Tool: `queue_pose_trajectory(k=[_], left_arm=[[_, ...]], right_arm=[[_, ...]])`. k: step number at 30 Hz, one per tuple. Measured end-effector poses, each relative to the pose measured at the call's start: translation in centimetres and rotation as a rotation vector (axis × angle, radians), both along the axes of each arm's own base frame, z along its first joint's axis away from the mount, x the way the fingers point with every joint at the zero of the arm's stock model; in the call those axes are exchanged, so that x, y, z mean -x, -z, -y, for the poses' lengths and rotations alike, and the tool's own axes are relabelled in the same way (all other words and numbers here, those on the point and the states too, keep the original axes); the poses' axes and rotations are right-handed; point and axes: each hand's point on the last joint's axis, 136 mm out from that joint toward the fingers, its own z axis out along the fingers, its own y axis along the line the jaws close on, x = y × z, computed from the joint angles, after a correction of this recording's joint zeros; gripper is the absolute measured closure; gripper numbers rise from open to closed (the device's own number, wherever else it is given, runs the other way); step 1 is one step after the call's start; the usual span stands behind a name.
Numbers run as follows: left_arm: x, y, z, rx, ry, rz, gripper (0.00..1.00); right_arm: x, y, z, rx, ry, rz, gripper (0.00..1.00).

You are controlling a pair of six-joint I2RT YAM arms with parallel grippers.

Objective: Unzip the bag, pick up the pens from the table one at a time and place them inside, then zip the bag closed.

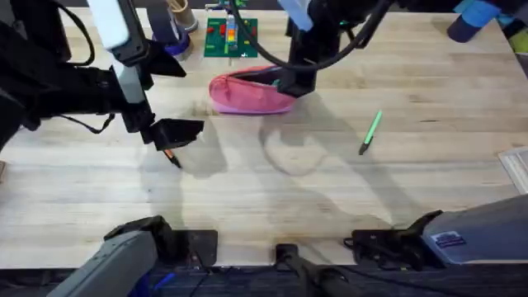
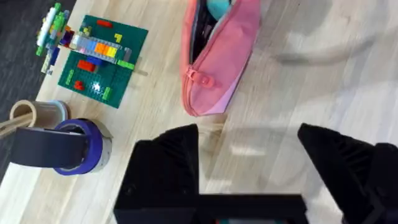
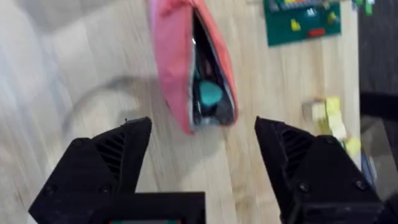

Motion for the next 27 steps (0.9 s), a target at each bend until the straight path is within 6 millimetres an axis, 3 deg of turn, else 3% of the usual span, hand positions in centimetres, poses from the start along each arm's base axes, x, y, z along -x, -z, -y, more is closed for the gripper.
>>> queue_pose_trajectory(k=[8,13,19,23,27], left_arm=[[0.0,0.0,0.0,0.0,0.0,0.001,0.007],[-0.2,-0.1,-0.1,-0.003,0.0,0.012,0.007],[-0.3,-0.1,-0.1,-0.004,0.0,0.015,0.007],[-0.4,-0.2,-0.1,-0.005,0.0,0.019,0.007],[-0.4,-0.2,-0.1,-0.005,0.0,0.019,0.007]], right_arm=[[-1.4,-1.3,3.7,0.04,0.176,0.048,0.005],[-1.4,-5.1,6.5,-0.027,0.27,0.12,0.005],[-1.5,-9.6,11.5,-0.169,0.45,0.206,0.005],[-0.7,-9.7,15.5,-0.21,0.6,0.207,0.006],[0.2,-8.2,18.4,-0.248,0.753,0.167,0.005]])
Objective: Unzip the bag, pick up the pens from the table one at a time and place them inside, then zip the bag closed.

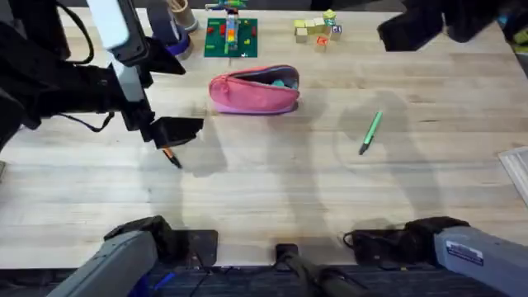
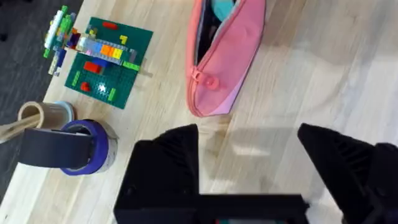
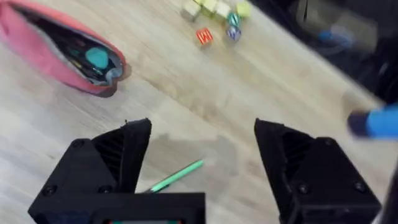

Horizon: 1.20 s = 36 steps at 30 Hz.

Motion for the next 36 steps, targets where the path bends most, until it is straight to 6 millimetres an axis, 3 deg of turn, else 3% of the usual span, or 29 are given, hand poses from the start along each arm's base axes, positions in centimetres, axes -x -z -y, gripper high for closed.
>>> queue_pose_trajectory(k=[7,15,19,31,36], left_arm=[[0.0,0.0,0.0,0.0,0.0,0.0,0.007],[0.0,0.0,0.0,0.0,0.0,-0.001,0.007],[0.0,0.0,0.0,0.0,0.0,-0.001,0.007],[0.0,0.0,0.0,0.0,0.0,-0.001,0.008],[0.0,0.0,0.0,0.0,0.0,-0.001,0.008]], right_arm=[[1.5,4.3,4.2,-0.185,0.328,-0.13,0.005],[2.4,7.2,6.3,-0.323,0.603,-0.221,0.005],[3.9,9.1,7.3,-0.347,0.765,-0.286,0.005],[4.3,9.7,7.6,-0.395,0.864,-0.303,0.005],[4.1,11.0,7.6,-0.379,0.881,-0.353,0.005]])
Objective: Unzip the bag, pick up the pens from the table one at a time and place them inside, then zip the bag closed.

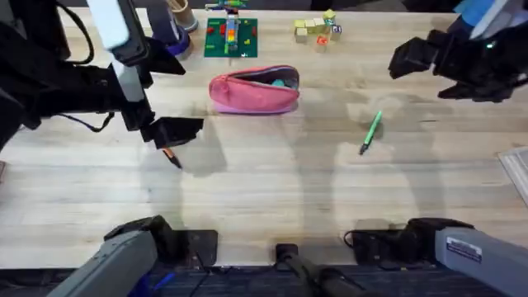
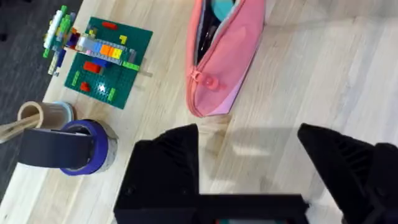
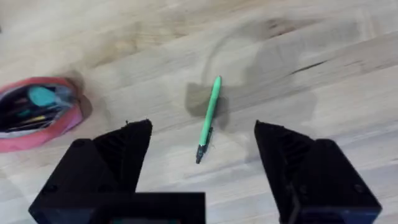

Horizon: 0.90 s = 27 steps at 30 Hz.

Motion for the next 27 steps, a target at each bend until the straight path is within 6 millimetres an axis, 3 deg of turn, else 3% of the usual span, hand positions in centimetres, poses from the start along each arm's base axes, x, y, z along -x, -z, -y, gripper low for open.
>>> queue_pose_trajectory(k=[13,21,27], left_arm=[[0.0,0.0,0.0,0.0,0.0,0.0,0.008],[0.0,0.0,0.0,0.0,0.0,0.0,0.008],[0.0,0.0,0.0,0.0,0.0,0.0,0.008]], right_arm=[[-1.6,6.9,-0.4,-0.048,0.019,-0.201,0.005],[-0.7,11.5,-0.8,-0.078,0.035,-0.222,0.005],[-0.6,13.6,-0.8,-0.075,0.039,-0.199,0.004]])
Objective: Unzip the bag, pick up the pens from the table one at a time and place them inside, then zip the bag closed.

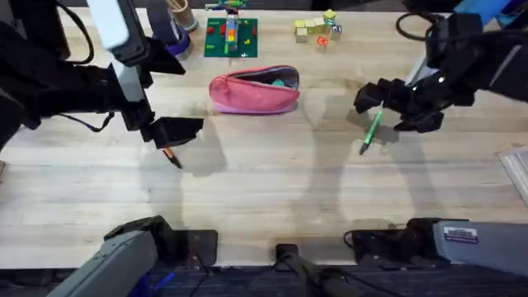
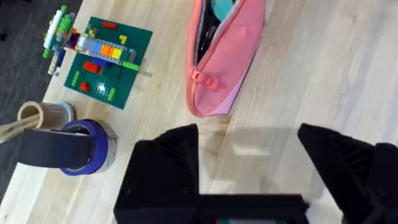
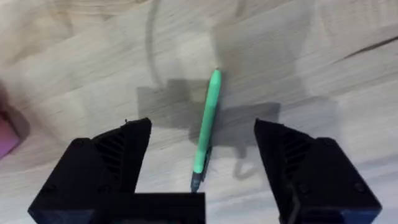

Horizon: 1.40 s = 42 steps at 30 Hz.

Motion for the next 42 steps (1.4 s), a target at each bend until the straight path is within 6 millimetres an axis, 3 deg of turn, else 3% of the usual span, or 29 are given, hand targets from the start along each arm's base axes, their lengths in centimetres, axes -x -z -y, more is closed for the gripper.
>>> queue_pose_trajectory(k=[6,15,21,22,26,31,34,42], left_arm=[[0.0,0.0,0.0,0.0,0.0,0.0,0.008],[0.0,0.0,0.0,0.0,0.0,0.0,0.008],[0.0,0.0,0.0,0.0,0.0,0.0,0.008],[0.0,0.0,0.0,0.0,0.0,0.0,0.008],[0.0,0.0,0.0,0.0,0.0,0.0,0.008],[0.0,0.0,0.0,0.0,0.0,0.0,0.007],[0.0,0.0,0.0,0.0,0.0,0.0,0.007],[0.0,0.0,0.0,0.0,0.0,0.0,0.008]], right_arm=[[1.2,1.8,0.0,0.003,0.007,-0.024,0.005],[1.1,1.9,0.3,0.043,0.017,-0.015,0.006],[1.2,2.2,0.8,0.066,0.042,-0.023,0.144],[1.2,2.5,1.0,0.088,0.051,-0.037,0.231],[1.0,2.5,1.2,0.115,0.052,-0.043,0.417],[0.4,2.5,1.4,0.139,0.052,-0.026,0.785],[0.3,2.5,1.7,0.156,0.057,-0.021,0.936],[0.3,2.3,1.7,0.16,0.056,-0.025,0.968]])
